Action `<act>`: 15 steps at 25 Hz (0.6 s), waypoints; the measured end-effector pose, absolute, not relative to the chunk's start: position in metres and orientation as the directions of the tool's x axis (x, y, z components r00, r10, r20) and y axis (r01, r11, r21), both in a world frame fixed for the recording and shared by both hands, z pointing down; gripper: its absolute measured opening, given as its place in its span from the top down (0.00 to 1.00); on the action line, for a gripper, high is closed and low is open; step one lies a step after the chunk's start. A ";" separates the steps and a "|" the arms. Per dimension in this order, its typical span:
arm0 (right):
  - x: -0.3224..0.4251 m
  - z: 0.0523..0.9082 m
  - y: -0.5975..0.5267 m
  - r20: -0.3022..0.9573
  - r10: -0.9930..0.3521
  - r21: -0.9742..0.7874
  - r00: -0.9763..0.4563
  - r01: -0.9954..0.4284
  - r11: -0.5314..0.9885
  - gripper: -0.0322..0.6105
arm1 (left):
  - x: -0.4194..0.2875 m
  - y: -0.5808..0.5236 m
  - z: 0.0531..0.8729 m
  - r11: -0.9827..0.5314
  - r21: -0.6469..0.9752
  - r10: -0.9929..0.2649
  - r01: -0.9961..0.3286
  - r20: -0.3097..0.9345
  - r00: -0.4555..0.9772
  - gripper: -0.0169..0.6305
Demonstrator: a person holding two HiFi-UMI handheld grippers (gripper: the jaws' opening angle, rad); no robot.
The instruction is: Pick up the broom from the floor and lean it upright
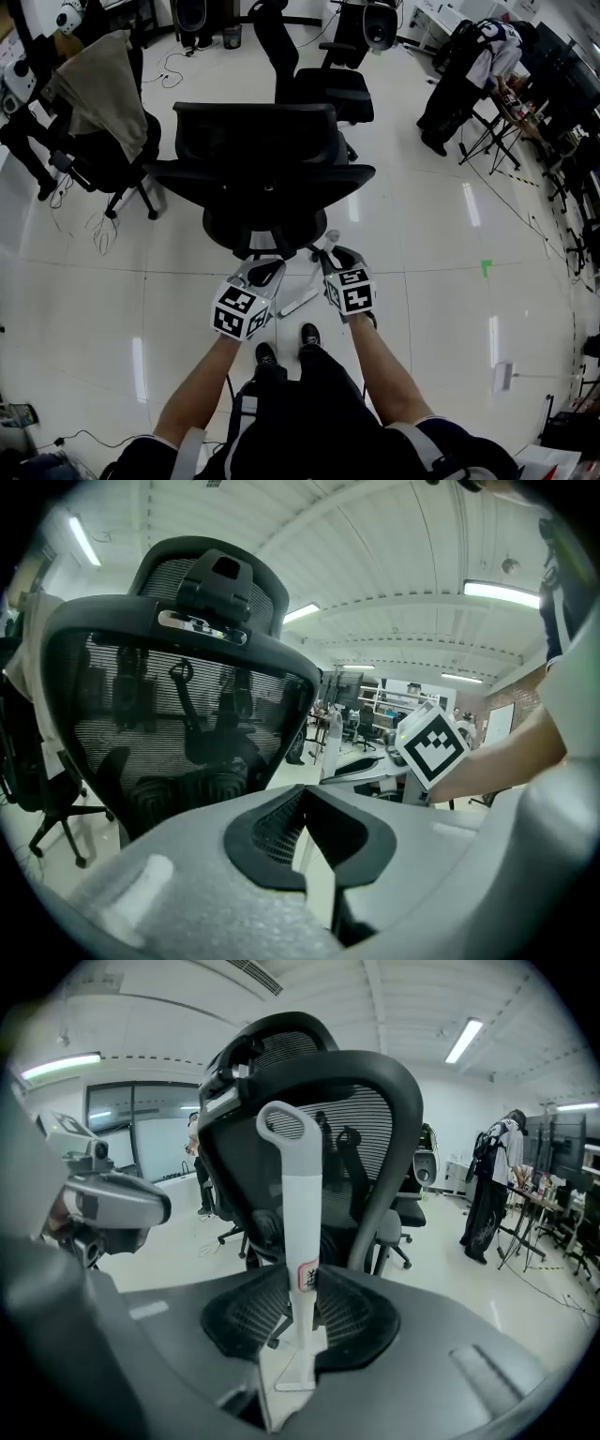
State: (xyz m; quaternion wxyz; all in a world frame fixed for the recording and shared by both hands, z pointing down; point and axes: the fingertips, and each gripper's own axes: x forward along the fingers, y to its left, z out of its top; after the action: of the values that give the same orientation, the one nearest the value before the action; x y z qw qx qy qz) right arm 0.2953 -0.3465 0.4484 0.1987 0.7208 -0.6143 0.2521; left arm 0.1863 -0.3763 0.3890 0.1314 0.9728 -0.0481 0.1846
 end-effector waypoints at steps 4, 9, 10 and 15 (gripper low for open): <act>0.310 0.455 -0.377 0.589 -0.801 -0.051 0.108 -0.984 -0.170 0.81 | 0.188 -0.383 0.392 -0.957 0.229 -0.077 -0.178 0.392 0.917 0.97; 0.346 0.459 -0.397 0.572 -0.814 -0.097 0.103 -0.977 -0.192 0.81 | 0.204 -0.379 0.389 -0.956 0.193 -0.121 -0.220 0.425 0.897 0.97; 0.354 0.461 -0.401 0.568 -0.816 -0.110 0.107 -0.973 -0.204 0.81 | 0.205 -0.379 0.388 -0.953 0.192 -0.133 -0.234 0.426 0.895 0.97; 0.366 0.471 -0.438 0.562 -0.818 -0.147 0.124 -0.958 -0.246 0.80 | 0.189 -0.395 0.386 -0.943 0.177 -0.174 -0.282 0.460 0.870 0.97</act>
State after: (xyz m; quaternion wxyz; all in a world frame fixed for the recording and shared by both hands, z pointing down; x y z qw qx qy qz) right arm 0.3655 -0.4376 0.4708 0.1265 0.7388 -0.6009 0.2777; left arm 0.1889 -0.3952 0.3862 0.1201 0.9596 -0.1190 0.2251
